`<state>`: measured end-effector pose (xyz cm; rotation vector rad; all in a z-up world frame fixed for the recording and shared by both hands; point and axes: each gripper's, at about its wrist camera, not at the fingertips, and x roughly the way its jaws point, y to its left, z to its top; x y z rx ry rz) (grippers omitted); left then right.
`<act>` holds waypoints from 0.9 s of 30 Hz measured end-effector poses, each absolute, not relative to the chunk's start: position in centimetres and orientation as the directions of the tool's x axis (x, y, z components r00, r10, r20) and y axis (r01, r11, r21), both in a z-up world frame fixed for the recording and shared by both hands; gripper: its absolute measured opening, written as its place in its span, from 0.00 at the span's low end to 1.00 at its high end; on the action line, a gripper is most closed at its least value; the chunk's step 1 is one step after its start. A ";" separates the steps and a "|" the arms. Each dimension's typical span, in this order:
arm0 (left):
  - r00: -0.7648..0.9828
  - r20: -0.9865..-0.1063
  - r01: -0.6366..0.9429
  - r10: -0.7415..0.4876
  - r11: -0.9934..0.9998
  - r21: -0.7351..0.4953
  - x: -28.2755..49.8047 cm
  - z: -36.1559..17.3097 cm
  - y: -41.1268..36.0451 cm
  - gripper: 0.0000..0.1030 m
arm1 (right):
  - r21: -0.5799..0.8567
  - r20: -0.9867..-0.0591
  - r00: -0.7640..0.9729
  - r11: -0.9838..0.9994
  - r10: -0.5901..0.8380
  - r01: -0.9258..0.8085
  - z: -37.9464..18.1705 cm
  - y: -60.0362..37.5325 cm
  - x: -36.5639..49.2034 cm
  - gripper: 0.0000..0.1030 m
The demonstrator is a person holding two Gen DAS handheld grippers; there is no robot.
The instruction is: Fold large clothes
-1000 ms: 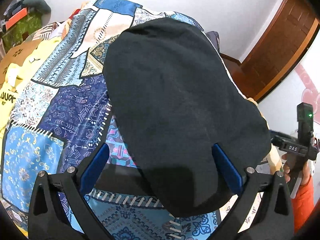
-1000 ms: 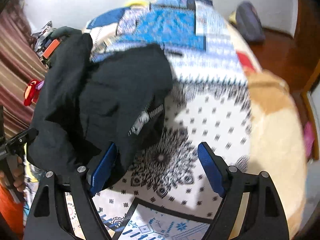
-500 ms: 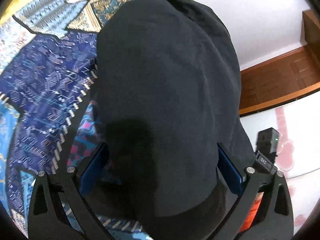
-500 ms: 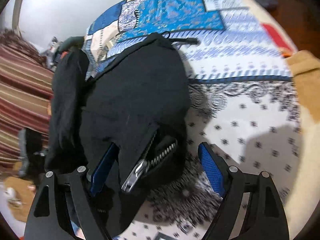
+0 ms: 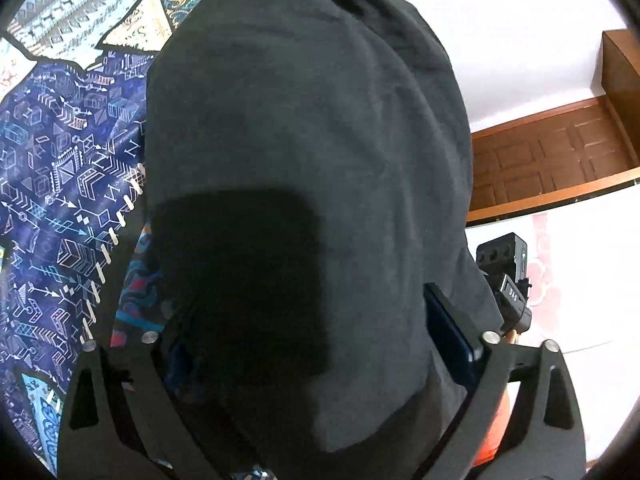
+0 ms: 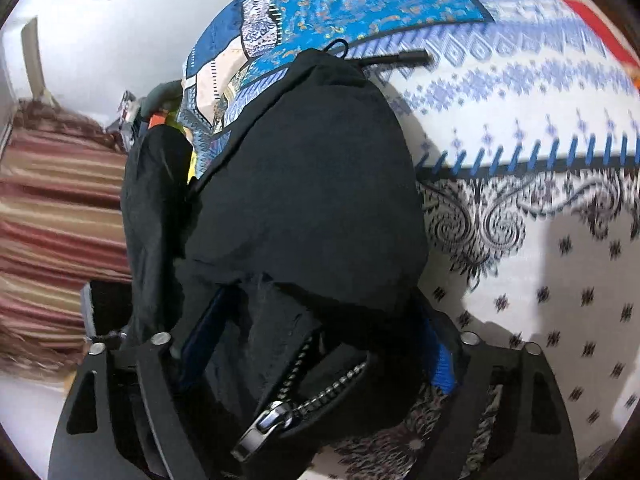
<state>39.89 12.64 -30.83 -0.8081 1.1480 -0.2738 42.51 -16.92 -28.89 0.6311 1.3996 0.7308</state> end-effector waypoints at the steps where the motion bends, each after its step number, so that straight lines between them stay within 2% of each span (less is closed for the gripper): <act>1: 0.417 -0.708 -0.201 -0.569 0.703 -0.683 39.8 -30.5 12.4 0.89 | 0.771 -0.633 0.021 0.633 0.774 -0.077 -28.8 -17.2 42.4 0.68; 3: 0.430 -0.721 -0.185 -0.544 0.728 -0.660 39.7 -29.6 12.1 0.81 | 0.767 -0.637 0.023 0.637 0.770 -0.083 -27.9 -17.3 41.9 0.52; 5: 0.455 -0.737 -0.142 -0.499 0.777 -0.613 39.0 -28.2 11.2 0.77 | 0.759 -0.646 0.024 0.645 0.763 -0.082 -27.1 -17.3 41.4 0.42; 8: 0.475 -0.752 -0.087 -0.457 0.826 -0.557 38.0 -25.6 10.2 0.73 | 0.735 -0.673 0.021 0.671 0.740 -0.094 -26.0 -16.7 40.9 0.34; 16: 0.548 -0.700 -0.034 -0.458 0.824 -0.566 37.6 -19.3 12.9 0.68 | 0.706 -0.680 0.106 0.687 0.726 -0.173 -19.3 -13.9 40.0 0.31; 21: 0.601 -0.646 0.041 -0.471 0.826 -0.563 38.2 -14.2 17.9 0.68 | 0.691 -0.666 0.145 0.678 0.732 -0.252 -14.9 -10.3 40.8 0.31; 27: 0.628 -0.618 0.070 -0.473 0.825 -0.560 40.5 -12.6 25.3 0.68 | 0.666 -0.663 0.177 0.681 0.728 -0.304 -12.7 -3.5 42.4 0.31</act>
